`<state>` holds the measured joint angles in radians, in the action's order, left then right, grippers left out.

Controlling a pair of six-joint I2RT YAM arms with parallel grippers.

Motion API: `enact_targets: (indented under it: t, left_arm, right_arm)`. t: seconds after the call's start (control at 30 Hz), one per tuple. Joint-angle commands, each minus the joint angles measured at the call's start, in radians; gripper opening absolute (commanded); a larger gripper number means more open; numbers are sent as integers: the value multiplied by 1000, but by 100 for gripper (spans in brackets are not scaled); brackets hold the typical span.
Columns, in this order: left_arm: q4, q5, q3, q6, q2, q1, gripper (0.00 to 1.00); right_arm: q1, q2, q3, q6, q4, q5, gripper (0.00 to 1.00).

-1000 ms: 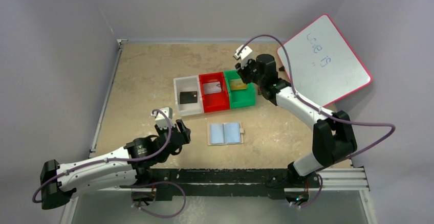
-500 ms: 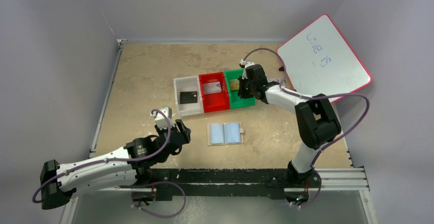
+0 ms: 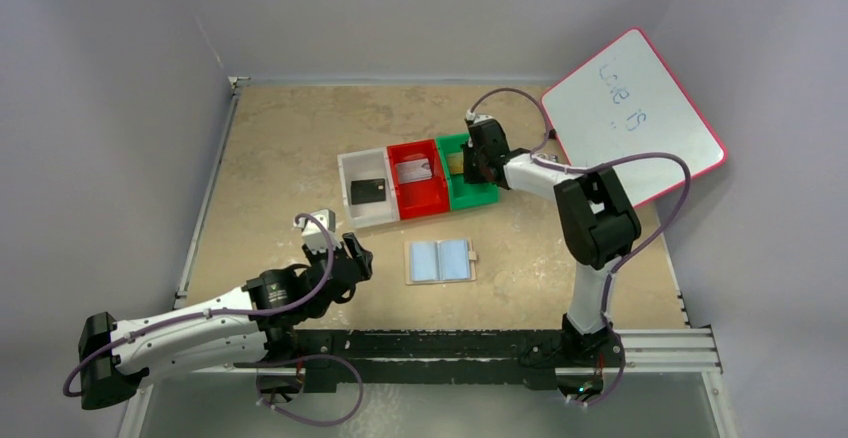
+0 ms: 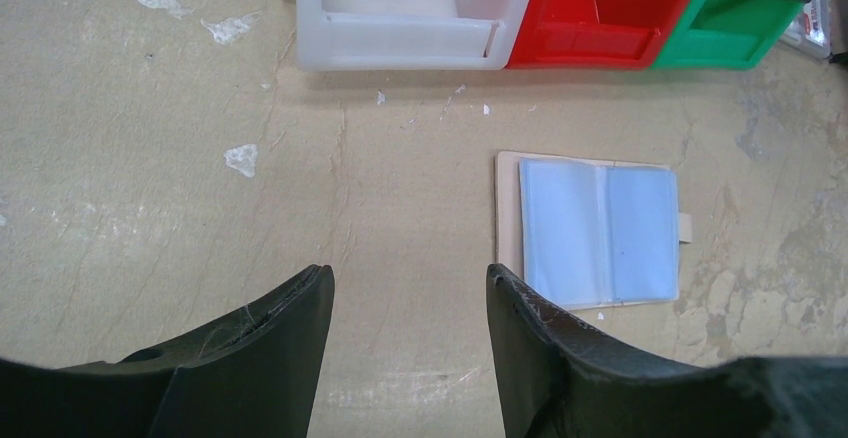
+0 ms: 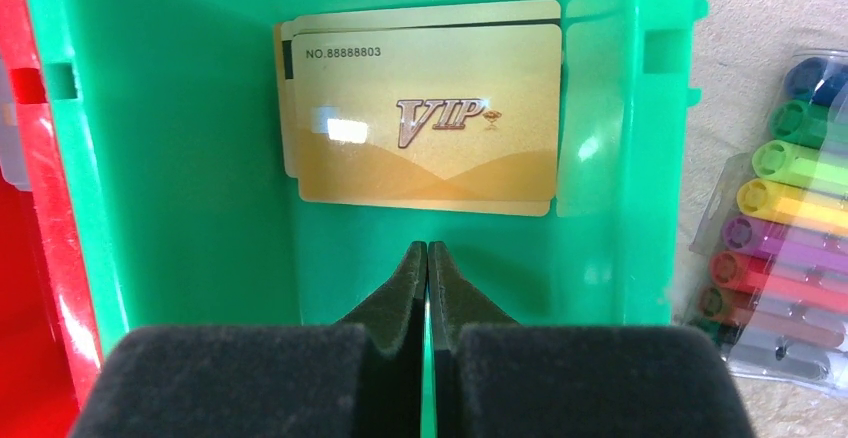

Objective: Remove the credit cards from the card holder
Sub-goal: Place the credit card in the storage box.

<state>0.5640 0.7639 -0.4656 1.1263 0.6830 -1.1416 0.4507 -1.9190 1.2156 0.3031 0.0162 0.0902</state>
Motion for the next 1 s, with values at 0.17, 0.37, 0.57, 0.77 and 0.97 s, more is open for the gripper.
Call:
enact_targets:
  t: [0.17,0.37,0.57,0.77,0.97]
  left_arm:
    - [-7,27,-15,15,8,-1,57]
    - [-23,23,-13,13,23,-1,57]
    - [-29,18,-14,11,37,-1,57]
    - [-22,18,-16,12,32,-1,57]
    - [-33,21,-10,14,25,-1,57]
  right_arm:
    - [-1,-12,59,40,-51,15,0]
    - [9,-32,96,54,-37,41,2]
    - [40,-47,141,53,11,140,6]
    - [57,-4,105,53,9,192,5]
    - [89,16,99,52,51,195,6]
